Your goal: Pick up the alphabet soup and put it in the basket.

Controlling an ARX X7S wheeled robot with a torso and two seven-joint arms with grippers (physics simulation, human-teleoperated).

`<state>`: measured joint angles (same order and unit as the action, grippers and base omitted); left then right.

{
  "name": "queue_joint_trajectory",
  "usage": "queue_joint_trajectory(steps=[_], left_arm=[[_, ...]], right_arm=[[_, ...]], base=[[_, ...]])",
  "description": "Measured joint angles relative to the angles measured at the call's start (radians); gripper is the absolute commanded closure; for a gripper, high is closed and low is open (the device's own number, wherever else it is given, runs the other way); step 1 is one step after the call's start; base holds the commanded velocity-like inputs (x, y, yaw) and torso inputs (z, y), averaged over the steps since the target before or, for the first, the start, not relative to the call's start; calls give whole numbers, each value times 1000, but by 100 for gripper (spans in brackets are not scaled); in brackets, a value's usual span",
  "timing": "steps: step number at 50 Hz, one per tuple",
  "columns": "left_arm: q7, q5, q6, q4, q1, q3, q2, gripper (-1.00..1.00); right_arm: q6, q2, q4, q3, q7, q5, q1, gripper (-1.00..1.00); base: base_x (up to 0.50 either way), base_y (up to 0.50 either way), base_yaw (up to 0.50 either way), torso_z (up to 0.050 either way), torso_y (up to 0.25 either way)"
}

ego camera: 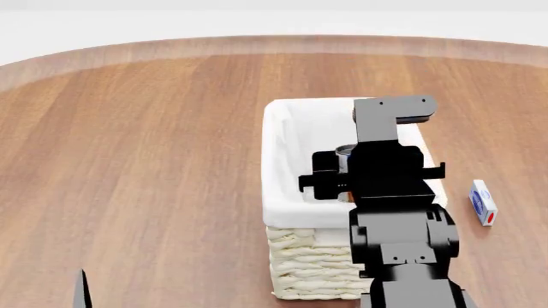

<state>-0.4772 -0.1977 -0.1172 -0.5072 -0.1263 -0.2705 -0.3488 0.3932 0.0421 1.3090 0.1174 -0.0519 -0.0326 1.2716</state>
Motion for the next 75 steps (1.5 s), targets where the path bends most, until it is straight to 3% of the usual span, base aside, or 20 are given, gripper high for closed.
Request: queue_joint_trajectory(steps=[7,8,28,53,75], left_arm=[[-2,-1,2,2,1,-2,-1,-100],[-2,-1,2,2,1,-2,-1,-100],[-6,-3,5,6,3,-8,-5,-100],[-12,-7,6,8,6,-14,-10,-100],[-18,-8,7,5,7,-20,-14,-100]], right_arm=[[6,2,0,-3,-5,2,-6,100],[6,2,0,-4,-5,3,-6,-100],[-24,3,0,-14,-18,22,2,-100],[-414,-5,-16,-121,-12,8,33,-100],[-7,24,-1294,-145,21,-51,-490,-100]], base=[[0,0,0,0,0],[0,0,0,0,0],[0,0,0,0,0],[0,0,0,0,0],[0,0,0,0,0]])
